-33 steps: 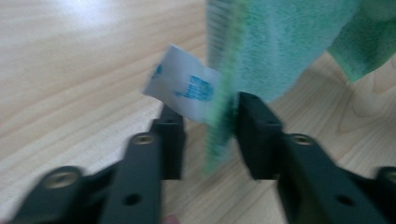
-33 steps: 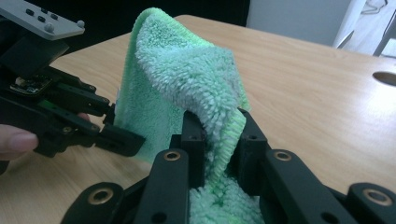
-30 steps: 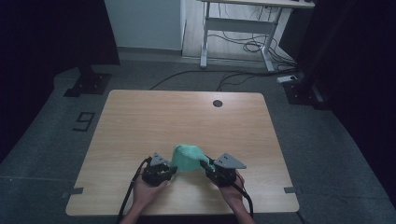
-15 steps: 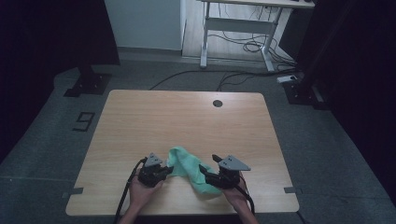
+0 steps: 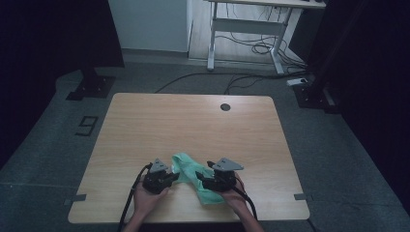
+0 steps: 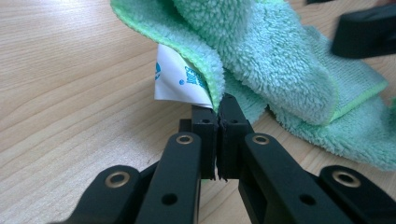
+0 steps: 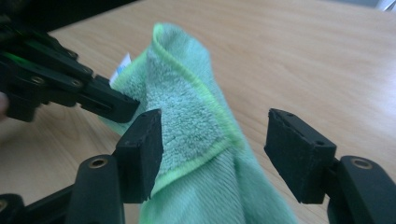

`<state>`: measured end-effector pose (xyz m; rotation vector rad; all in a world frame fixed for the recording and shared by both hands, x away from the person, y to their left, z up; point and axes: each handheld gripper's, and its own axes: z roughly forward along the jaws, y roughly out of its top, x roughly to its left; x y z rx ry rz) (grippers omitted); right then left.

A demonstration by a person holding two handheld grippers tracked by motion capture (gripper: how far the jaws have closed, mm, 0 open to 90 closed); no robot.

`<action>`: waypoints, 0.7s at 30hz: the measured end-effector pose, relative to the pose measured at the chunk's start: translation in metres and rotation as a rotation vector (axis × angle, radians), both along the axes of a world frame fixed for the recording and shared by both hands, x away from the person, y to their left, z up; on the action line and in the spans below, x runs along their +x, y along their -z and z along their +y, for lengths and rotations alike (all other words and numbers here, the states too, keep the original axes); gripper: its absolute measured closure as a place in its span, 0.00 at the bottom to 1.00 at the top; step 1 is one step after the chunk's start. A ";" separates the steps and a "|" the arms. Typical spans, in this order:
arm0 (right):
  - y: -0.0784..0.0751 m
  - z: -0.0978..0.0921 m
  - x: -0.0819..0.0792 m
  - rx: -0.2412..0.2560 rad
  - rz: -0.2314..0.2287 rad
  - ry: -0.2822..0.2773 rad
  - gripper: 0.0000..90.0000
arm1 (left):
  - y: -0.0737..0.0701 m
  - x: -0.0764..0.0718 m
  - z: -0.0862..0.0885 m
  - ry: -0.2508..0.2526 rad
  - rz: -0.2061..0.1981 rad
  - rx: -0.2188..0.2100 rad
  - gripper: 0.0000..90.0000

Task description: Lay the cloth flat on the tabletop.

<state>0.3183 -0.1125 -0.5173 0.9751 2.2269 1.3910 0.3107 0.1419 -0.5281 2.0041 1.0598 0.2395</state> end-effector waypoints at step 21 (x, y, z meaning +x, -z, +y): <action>0.003 -0.006 0.004 -0.073 -0.010 0.045 0.97 | -0.004 0.000 0.007 -0.006 0.003 -0.018 0.98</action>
